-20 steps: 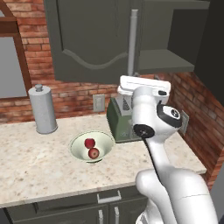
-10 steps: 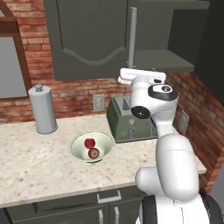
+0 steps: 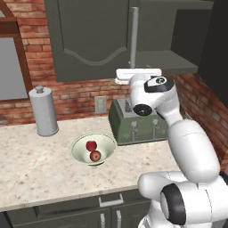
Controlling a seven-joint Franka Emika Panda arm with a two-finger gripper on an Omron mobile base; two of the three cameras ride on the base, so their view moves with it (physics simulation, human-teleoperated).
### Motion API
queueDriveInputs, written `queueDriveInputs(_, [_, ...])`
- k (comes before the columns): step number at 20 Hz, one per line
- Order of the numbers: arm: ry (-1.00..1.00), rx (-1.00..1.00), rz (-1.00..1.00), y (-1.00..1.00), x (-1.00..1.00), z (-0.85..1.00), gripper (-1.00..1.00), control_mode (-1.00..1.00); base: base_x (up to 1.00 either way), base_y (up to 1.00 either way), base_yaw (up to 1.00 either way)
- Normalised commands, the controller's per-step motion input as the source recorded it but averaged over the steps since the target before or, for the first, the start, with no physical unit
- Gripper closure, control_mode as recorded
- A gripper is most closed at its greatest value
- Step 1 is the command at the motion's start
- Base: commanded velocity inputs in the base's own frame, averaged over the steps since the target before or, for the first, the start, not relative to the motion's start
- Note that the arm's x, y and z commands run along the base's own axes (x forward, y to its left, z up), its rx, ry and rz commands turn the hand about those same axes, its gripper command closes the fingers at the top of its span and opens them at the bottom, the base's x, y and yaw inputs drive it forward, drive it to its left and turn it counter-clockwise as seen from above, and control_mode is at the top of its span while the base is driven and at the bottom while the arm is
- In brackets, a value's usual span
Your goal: Open the cabinet. Pick the apple and apple from the cabinet and place them into the bowl. Then close the cabinet.
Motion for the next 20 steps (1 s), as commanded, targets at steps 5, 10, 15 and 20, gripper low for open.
queueDriveInputs(5, [0.03,0.09,-0.05,0.00,-0.93,0.04,-1.00,-1.00,0.00,0.00,0.00])
queueDriveInputs(10, [0.16,0.19,-0.13,0.00,-1.00,0.46,-1.00,-1.00,0.00,0.00,0.00])
queueDriveInputs(15, [0.42,0.11,-0.12,0.00,-0.82,0.70,-1.00,-1.00,0.00,0.00,0.00])
queueDriveInputs(20, [0.00,0.07,0.00,-0.12,-0.39,0.37,-1.00,-1.00,0.00,0.00,0.00])
